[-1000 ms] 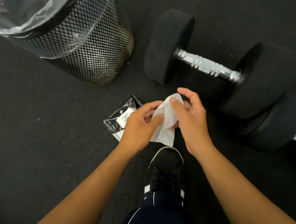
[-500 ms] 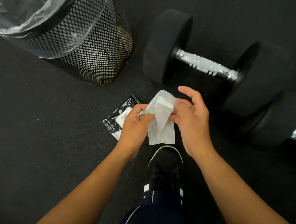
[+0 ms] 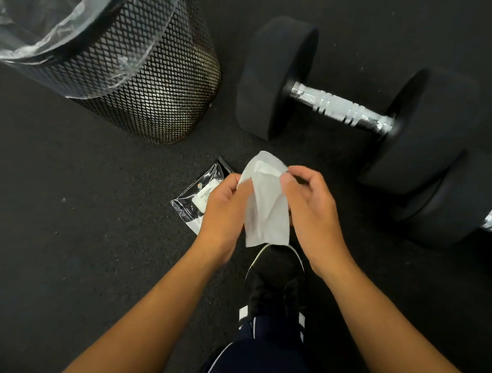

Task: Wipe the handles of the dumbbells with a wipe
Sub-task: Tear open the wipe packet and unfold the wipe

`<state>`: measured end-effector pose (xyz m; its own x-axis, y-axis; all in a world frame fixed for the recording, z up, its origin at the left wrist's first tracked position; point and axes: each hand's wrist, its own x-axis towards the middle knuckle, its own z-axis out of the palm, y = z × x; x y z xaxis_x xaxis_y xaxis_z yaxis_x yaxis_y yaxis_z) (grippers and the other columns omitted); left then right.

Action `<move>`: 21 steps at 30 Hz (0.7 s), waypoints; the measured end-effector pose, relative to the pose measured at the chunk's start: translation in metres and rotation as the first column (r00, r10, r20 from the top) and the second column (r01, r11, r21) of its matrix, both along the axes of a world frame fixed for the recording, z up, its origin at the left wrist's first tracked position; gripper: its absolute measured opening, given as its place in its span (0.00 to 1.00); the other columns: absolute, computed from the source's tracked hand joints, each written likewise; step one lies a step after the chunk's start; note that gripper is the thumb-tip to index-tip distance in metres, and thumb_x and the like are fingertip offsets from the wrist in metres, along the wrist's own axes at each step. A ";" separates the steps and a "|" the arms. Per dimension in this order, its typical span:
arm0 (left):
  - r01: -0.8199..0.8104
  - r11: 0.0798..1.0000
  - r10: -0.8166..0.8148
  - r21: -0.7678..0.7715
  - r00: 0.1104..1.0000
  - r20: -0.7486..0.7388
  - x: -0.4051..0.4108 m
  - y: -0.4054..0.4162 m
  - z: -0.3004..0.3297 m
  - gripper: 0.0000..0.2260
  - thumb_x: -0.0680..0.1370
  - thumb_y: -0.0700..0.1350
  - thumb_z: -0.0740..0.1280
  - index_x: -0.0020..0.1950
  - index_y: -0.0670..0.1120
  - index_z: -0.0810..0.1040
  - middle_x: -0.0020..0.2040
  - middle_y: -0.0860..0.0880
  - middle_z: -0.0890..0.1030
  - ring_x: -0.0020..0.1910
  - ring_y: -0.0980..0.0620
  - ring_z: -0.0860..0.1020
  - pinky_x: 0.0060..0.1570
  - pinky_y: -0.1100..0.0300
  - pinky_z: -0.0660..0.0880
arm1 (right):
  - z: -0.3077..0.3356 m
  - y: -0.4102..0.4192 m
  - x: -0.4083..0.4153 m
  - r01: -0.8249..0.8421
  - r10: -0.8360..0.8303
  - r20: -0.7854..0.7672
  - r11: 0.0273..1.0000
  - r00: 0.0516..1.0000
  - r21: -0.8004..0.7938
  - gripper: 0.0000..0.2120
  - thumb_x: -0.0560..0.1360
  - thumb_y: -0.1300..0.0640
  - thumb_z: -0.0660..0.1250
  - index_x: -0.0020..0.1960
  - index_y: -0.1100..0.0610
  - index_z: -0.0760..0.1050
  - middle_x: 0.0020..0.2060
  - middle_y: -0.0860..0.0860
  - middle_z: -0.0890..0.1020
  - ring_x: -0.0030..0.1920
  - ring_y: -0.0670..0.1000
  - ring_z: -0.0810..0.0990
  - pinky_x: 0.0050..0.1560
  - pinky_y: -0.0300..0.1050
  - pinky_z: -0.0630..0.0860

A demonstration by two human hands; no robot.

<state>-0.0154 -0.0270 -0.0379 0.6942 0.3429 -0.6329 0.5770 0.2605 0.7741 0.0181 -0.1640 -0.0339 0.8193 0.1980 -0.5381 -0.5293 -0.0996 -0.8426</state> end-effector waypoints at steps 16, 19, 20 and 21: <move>0.070 0.962 -0.104 0.266 0.988 0.114 -0.006 -0.009 0.003 0.15 0.81 0.49 0.64 0.46 0.37 0.77 0.43 0.36 0.77 0.40 0.49 0.75 0.42 0.50 0.74 | -0.009 0.015 -0.023 0.080 0.169 0.489 0.891 0.856 -0.447 0.15 0.78 0.41 0.62 0.56 0.49 0.80 0.46 0.43 0.79 0.45 0.46 0.79 0.42 0.44 0.80; 0.055 0.969 -0.082 0.239 0.991 0.106 -0.006 -0.008 0.002 0.17 0.80 0.52 0.62 0.46 0.39 0.79 0.43 0.37 0.80 0.41 0.48 0.77 0.43 0.50 0.75 | -0.013 0.016 -0.024 0.136 0.175 0.565 0.875 0.806 -0.465 0.16 0.80 0.46 0.59 0.56 0.53 0.81 0.45 0.47 0.82 0.44 0.48 0.80 0.42 0.53 0.81; 0.057 0.967 -0.085 0.250 0.991 0.104 -0.007 -0.008 0.001 0.16 0.81 0.52 0.62 0.44 0.40 0.79 0.42 0.39 0.80 0.40 0.49 0.77 0.42 0.50 0.74 | -0.013 0.016 -0.024 0.153 0.189 0.586 0.862 0.788 -0.484 0.14 0.81 0.48 0.60 0.56 0.54 0.81 0.45 0.47 0.81 0.44 0.48 0.79 0.42 0.53 0.80; 0.066 0.961 -0.098 0.268 0.990 0.106 -0.007 -0.008 0.001 0.16 0.82 0.51 0.62 0.43 0.42 0.80 0.40 0.40 0.80 0.39 0.50 0.76 0.41 0.51 0.74 | -0.013 0.016 -0.024 0.171 0.205 0.605 0.847 0.769 -0.503 0.13 0.81 0.49 0.60 0.57 0.54 0.81 0.45 0.48 0.81 0.44 0.47 0.78 0.41 0.52 0.80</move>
